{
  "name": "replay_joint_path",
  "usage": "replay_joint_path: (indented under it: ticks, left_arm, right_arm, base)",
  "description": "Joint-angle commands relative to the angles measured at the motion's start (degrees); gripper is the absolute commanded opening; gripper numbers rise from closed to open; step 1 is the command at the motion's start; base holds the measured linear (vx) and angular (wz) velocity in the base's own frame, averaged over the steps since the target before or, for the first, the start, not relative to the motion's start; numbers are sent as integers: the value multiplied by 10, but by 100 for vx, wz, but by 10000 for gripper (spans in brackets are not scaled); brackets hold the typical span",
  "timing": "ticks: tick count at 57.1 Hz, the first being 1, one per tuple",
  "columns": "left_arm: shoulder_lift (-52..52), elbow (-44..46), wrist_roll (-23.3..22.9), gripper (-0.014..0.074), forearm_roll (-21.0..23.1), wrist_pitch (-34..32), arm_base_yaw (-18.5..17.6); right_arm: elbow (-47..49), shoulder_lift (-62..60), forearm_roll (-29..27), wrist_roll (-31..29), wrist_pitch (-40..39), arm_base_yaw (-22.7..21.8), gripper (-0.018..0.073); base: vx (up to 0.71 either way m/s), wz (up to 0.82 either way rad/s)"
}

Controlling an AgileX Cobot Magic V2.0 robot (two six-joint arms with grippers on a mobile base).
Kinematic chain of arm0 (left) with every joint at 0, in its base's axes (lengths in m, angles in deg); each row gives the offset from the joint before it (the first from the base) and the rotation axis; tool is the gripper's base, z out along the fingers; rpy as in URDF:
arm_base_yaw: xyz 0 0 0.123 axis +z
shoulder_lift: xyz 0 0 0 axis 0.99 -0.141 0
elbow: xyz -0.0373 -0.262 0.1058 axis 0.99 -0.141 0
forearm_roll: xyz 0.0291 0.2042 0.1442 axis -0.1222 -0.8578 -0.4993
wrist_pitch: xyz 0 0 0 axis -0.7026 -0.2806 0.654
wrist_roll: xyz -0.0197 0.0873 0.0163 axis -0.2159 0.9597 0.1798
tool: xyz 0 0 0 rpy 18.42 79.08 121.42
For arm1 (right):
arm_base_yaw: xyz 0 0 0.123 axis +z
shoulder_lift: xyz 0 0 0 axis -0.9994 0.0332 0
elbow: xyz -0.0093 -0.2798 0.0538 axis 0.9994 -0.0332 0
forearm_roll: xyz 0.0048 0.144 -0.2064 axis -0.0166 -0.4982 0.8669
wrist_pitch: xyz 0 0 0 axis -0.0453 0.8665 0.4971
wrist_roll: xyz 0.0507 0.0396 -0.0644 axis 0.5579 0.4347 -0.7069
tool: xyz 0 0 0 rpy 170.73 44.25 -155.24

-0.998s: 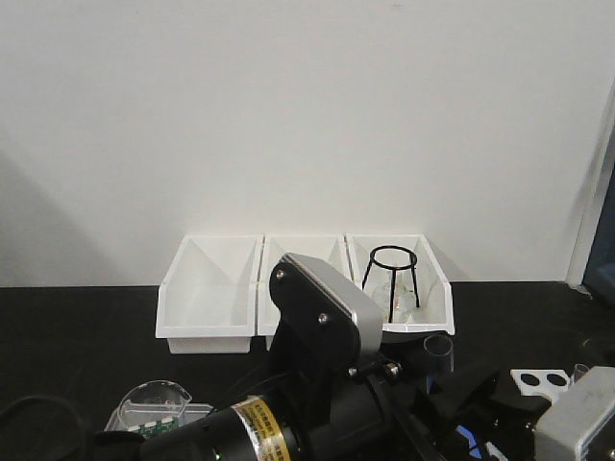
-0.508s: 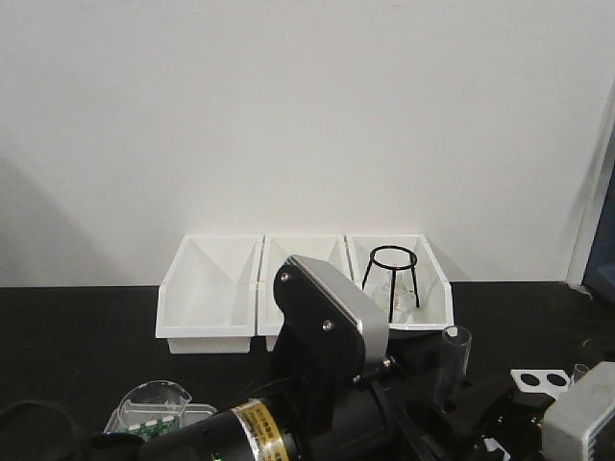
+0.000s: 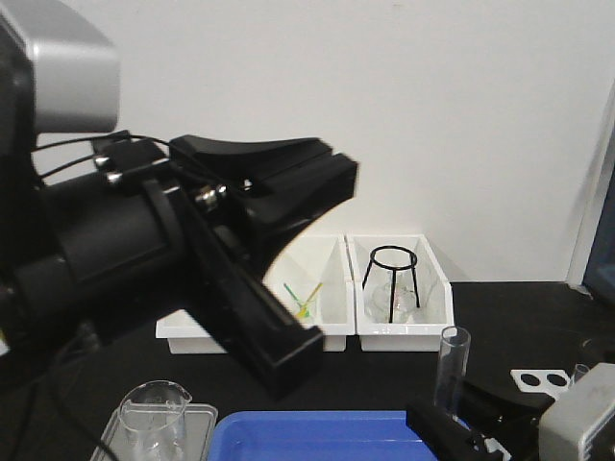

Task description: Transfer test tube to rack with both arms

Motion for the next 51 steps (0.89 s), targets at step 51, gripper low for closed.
replay_joint_path:
  ticks: [51]
  left_arm:
    - [19, -49, -18, -4, 6, 7, 25]
  right_arm:
    - [-85, 70, -54, 14, -321, -375, -8]
  base:
    - [0, 0]
